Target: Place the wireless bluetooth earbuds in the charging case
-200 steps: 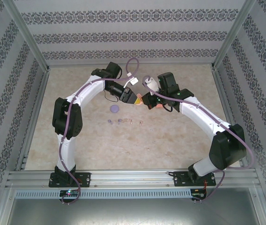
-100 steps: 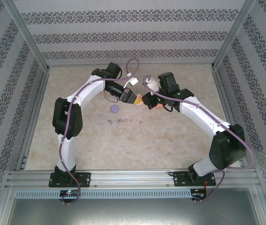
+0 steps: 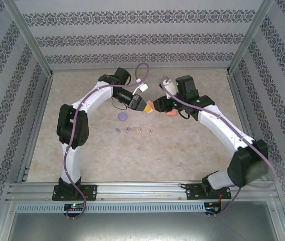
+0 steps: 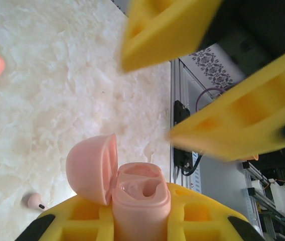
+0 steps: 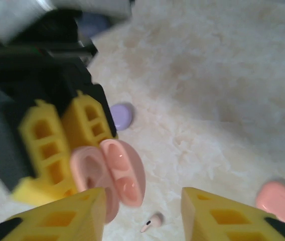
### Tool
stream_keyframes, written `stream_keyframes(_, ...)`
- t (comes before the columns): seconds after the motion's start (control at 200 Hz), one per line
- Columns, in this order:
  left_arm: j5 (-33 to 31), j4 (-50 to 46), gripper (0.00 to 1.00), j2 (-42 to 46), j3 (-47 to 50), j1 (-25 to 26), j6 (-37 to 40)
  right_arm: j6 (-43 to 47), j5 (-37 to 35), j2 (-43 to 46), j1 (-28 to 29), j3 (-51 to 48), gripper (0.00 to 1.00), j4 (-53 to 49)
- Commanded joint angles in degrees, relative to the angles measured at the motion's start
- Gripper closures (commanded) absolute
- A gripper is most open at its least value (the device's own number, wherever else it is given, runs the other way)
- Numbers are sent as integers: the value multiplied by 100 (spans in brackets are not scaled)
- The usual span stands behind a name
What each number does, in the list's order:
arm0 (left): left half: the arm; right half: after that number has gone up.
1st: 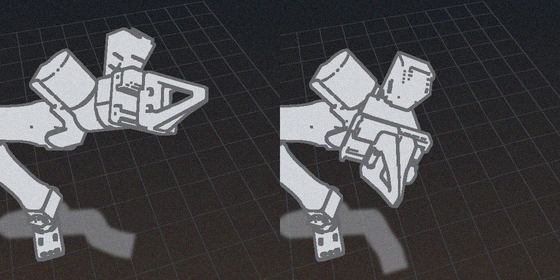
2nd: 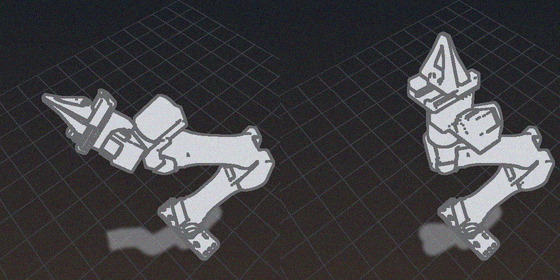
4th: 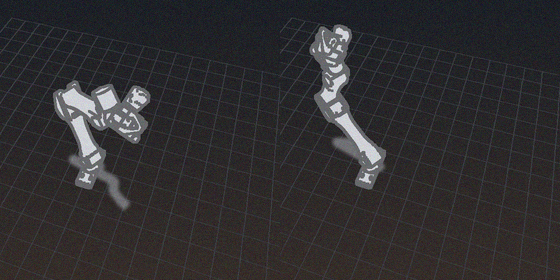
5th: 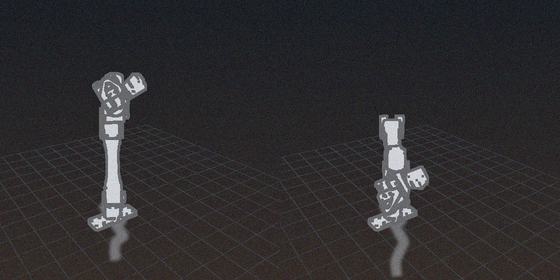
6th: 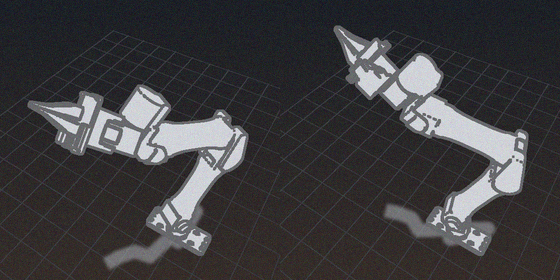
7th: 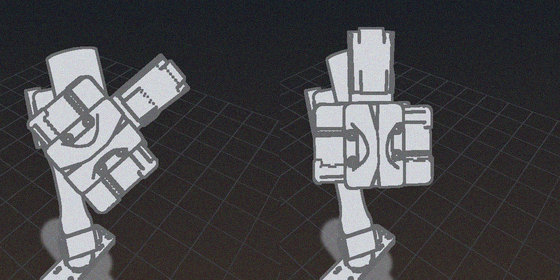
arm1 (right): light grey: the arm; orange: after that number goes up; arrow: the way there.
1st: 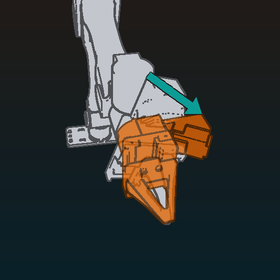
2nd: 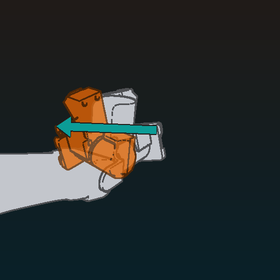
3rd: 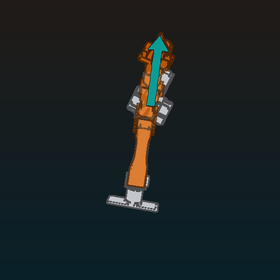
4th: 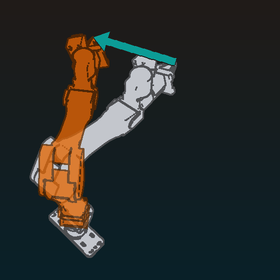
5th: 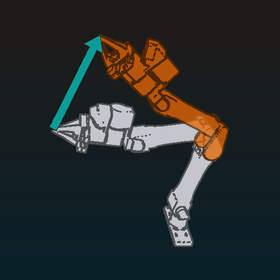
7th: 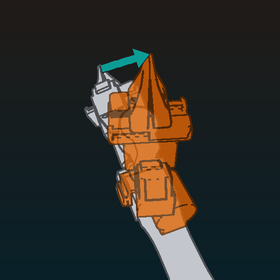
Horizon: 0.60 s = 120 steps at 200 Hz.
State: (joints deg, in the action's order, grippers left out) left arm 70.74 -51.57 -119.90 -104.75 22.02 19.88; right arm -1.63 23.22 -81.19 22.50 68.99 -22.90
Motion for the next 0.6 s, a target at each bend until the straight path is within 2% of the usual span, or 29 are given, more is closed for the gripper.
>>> stream_keyframes(0.0, 23, 801, 100, 295, 313, -166, -437, -304, 43, 653, -138, -324, 40, 152)
stream_keyframes(0.075, -230, 1191, 100, 458, 501, -206, -699, -464, -55, 959, -183, -550, 30, 139)
stream_keyframes(0.17, -578, 1702, 100, 704, 764, -224, -969, -692, -223, 1243, -183, -781, 24, 84)
stream_keyframes(0.355, -1421, 2807, 100, 1249, 1370, -224, -1514, -1444, -580, 1437, -112, -1197, 21, 41)
stream_keyframes(0.595, -2424, 4193, 100, 1925, 2077, -223, -2110, -2344, -1452, 1123, 480, -1497, 20, 54)
